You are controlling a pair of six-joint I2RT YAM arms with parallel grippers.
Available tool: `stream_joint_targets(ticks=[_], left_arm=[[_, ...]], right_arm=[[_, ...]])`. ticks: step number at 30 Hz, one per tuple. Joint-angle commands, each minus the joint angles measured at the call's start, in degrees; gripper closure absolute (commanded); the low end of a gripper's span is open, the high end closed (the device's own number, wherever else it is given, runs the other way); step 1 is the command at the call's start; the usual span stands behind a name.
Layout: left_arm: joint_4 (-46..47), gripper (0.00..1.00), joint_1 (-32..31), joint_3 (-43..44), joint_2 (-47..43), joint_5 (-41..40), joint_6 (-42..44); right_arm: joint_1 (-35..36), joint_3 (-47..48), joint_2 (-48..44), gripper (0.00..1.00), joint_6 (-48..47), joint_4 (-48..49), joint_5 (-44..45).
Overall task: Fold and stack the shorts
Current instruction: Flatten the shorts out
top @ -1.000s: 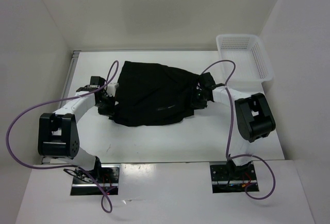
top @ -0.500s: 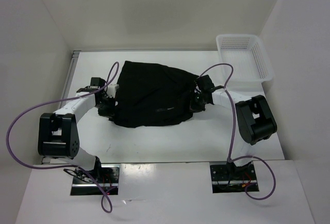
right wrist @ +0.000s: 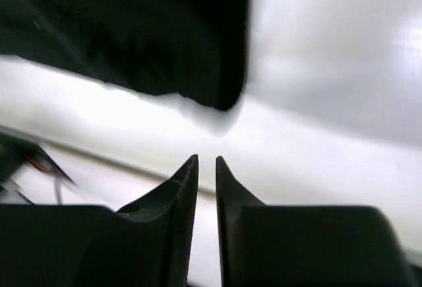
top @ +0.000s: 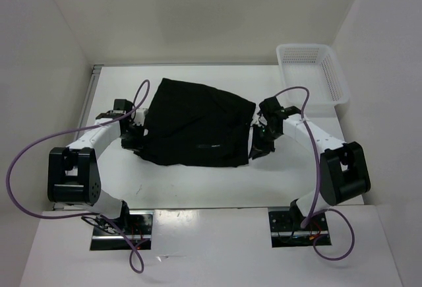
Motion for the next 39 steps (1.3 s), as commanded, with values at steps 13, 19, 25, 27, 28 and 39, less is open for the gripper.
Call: stream_joint_targets(ticks=[13,19,25,27,28,39], left_arm=[[-1.3,0.96,-0.5,-1.8,-1.9,1.2,0.2],[-0.2,0.96,-0.5,-2.3,-1.9,1.2,0.2],[-0.2,0.96,-0.5,-2.3,-1.9,1.7,0.2],[0.3,0.96,-0.5,-2.3,-1.9,1.7,0.2],[0.3,0.96,-0.5,-2.3,-1.9,1.7,0.2],[0.3,0.96,-0.5,-2.3,-1.9,2.2,0.2]], right_arm=[[-1.4,1.3,3.7,0.44,3.3,11.8,4.2],[0.1,2.4,7.9,0.57,2.7,16.2,8.5],[0.7,1.4,11.0,0.55,1.6,19.5,7.0],[1.3,0.1,11.0,0.55,1.6,22.4,6.4],[1.3,0.1,11.0,0.55,1.0,23.4,5.9],[1.8,-5.1,11.1,0.59,-0.6,23.7,0.1]])
